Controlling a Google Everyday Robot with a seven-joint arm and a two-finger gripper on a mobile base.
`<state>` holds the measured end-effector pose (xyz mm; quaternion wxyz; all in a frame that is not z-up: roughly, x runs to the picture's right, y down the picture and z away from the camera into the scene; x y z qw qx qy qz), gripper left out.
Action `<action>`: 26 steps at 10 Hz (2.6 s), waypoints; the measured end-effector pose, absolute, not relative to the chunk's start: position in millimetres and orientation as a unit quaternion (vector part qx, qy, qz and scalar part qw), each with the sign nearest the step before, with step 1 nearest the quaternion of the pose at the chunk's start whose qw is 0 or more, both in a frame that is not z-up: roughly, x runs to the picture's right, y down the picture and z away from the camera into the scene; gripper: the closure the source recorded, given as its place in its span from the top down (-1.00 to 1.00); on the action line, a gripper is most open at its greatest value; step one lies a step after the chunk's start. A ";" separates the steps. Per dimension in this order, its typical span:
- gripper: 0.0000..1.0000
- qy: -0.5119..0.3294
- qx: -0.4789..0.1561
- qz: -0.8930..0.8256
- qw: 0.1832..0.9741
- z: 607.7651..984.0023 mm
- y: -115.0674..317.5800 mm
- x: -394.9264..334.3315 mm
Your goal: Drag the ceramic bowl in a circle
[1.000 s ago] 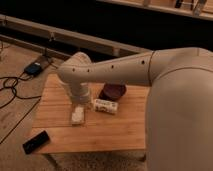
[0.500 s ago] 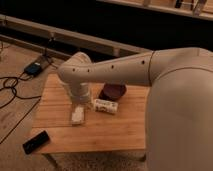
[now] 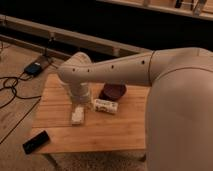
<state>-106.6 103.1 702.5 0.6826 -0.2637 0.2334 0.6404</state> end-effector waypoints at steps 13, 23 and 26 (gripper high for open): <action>0.30 0.250 -0.254 0.655 0.666 743.0 74.5 -44.5; 0.30 0.234 -0.228 0.723 0.609 866.6 28.6 101.8; 0.30 0.227 -0.231 0.729 0.603 897.6 21.8 117.3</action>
